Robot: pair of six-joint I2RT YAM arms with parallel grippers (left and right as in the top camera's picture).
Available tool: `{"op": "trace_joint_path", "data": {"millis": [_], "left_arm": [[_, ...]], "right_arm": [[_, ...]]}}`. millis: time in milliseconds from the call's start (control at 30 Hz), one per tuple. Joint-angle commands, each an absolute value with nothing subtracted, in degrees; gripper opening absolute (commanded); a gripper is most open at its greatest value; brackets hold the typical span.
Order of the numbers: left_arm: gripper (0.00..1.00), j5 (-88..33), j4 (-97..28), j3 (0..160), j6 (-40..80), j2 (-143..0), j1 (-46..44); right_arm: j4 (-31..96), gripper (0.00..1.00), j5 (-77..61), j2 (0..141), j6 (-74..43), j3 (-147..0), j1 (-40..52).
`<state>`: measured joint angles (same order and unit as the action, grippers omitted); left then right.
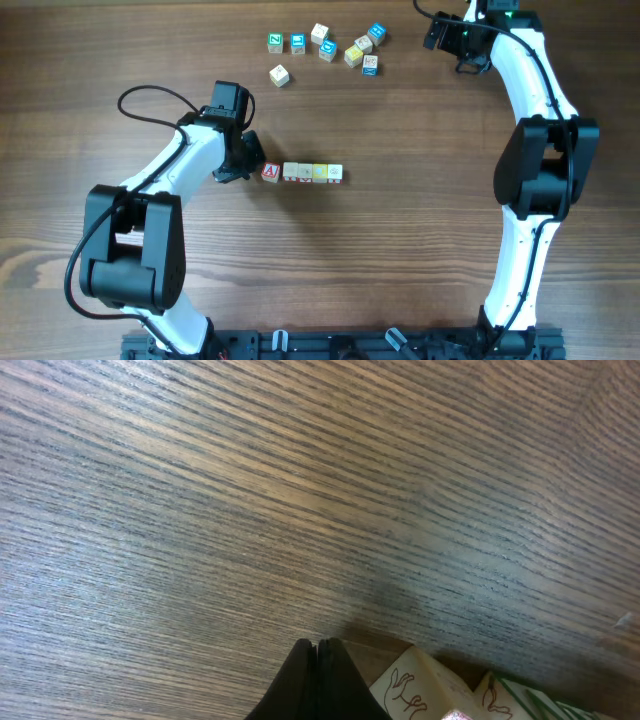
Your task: Form a horizontal line
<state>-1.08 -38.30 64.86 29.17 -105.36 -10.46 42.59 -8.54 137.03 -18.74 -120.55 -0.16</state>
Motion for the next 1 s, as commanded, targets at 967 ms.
{"op": "trace_joint_path", "data": {"millis": [967], "left_arm": [[0.04,-10.04,-39.18,64.38,30.3,-108.99,-11.33]], "right_arm": [[42.5,0.99,-8.43,134.89,-18.15,-121.38,0.03]]}}
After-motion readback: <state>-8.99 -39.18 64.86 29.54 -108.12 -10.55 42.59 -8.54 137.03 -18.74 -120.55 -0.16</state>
